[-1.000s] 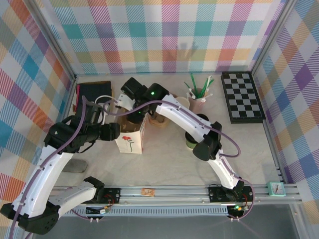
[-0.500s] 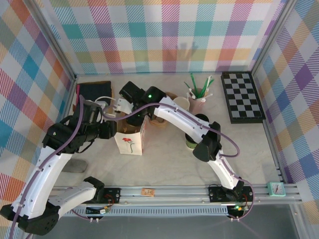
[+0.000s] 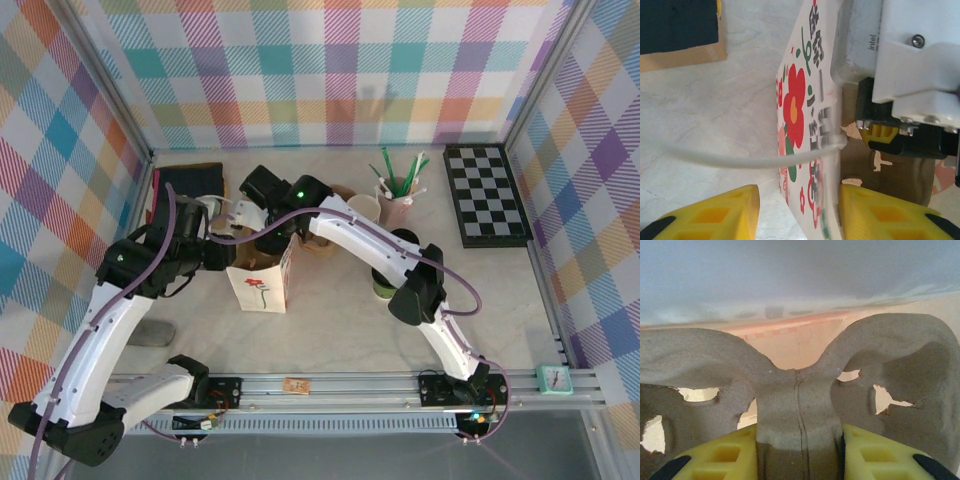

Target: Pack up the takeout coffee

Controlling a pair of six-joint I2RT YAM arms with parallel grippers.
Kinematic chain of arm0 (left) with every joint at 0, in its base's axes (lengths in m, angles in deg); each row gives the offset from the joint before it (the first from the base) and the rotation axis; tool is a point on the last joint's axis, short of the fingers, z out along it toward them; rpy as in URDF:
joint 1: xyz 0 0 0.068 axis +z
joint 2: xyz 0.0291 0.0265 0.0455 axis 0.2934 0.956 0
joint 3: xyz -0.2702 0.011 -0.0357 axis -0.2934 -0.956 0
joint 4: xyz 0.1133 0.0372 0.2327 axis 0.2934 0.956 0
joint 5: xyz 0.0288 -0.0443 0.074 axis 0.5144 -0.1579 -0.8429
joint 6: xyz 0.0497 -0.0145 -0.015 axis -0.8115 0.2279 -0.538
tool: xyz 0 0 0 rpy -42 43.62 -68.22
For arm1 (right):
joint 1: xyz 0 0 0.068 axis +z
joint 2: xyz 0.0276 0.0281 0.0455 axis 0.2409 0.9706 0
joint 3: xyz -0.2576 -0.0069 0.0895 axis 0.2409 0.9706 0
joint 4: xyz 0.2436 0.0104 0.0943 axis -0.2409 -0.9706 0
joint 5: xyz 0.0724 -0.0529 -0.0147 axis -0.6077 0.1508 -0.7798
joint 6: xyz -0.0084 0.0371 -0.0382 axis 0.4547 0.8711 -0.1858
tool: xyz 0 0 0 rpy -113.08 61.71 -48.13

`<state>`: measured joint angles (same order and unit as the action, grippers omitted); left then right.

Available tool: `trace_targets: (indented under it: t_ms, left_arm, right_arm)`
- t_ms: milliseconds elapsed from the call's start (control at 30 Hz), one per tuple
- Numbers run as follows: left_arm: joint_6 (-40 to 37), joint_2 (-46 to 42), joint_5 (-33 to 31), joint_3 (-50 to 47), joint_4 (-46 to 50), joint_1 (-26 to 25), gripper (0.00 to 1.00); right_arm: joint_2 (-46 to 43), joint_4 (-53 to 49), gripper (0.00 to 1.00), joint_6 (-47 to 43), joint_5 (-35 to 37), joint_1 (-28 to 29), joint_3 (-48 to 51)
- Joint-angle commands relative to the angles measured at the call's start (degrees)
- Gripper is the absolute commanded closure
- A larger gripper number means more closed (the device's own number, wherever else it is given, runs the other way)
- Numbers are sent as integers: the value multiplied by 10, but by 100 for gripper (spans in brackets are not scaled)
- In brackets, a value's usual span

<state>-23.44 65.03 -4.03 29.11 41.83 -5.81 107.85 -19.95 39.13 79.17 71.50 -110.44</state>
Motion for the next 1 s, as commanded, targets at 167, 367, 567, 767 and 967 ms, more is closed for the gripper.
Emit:
trace_targets:
  t_ms: [167, 367, 567, 767, 967]
  left_arm:
    - [-10, 5, 24, -36, -26, 29, 64]
    - [-12, 5, 26, -39, -30, 47, 67]
    - [-14, 2, 43, -31, -33, 49, 67]
    - [-15, -2, 59, -25, -34, 49, 66]
    - [-16, -6, 55, -21, -34, 49, 66]
  right_arm:
    - [-26, -13, 65, 0, -17, 8, 9]
    - [-29, -2, 68, -22, 21, 6, 52]
    - [-24, 5, 66, -24, 10, 6, 55]
    - [-3, -6, 63, -32, 5, 8, 28]
    - [16, -23, 63, -45, 21, 7, 31]
